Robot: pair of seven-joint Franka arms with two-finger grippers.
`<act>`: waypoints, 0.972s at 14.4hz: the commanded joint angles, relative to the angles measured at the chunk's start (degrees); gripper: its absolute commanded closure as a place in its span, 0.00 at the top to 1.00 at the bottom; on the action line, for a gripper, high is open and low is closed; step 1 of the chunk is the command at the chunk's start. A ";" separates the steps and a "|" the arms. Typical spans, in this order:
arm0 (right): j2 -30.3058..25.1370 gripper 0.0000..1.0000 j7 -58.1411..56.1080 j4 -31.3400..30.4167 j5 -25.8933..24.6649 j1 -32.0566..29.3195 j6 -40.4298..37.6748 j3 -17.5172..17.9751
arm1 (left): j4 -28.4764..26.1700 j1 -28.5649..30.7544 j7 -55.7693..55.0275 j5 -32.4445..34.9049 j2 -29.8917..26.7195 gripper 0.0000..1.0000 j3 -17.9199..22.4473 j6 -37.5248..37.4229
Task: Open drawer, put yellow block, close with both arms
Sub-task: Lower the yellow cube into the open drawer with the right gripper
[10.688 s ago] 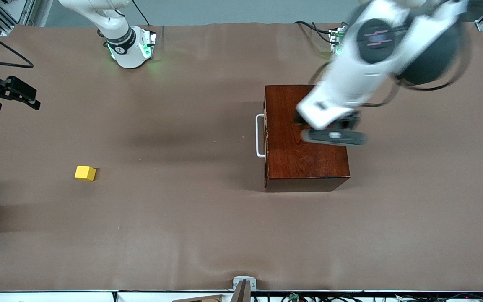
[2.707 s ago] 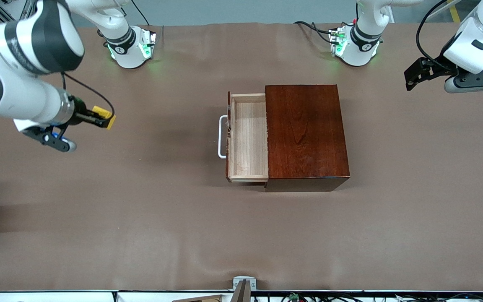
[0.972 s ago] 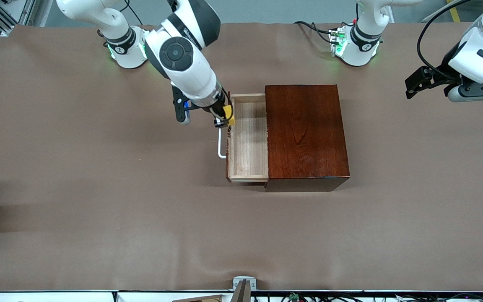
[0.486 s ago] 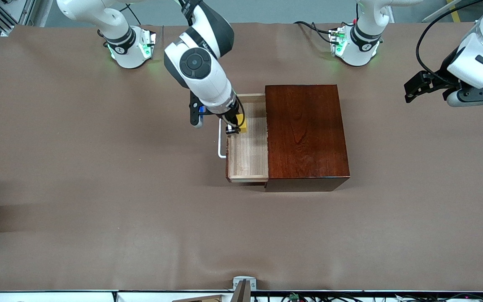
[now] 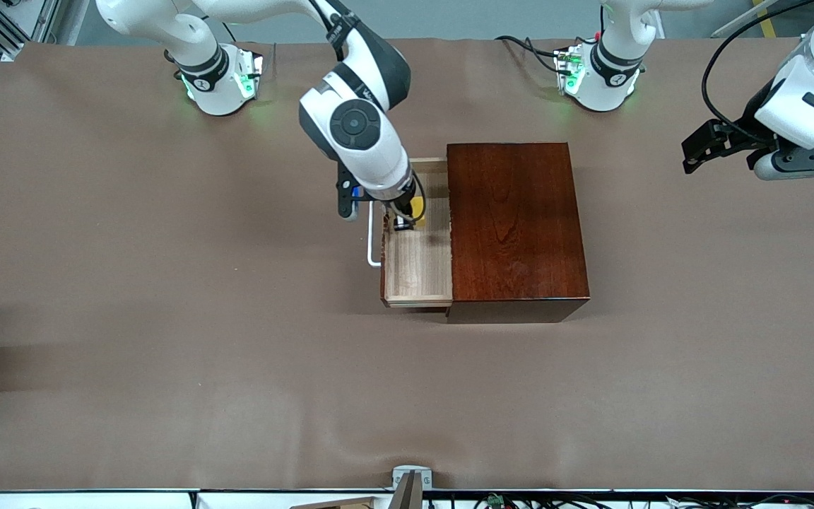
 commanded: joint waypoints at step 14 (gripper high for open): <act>2.34 1.00 1.18 4.09 0.10 0.16 -1.82 -1.10 | 0.99 0.05 0.50 -0.93 -0.51 1.00 -2.28 -2.50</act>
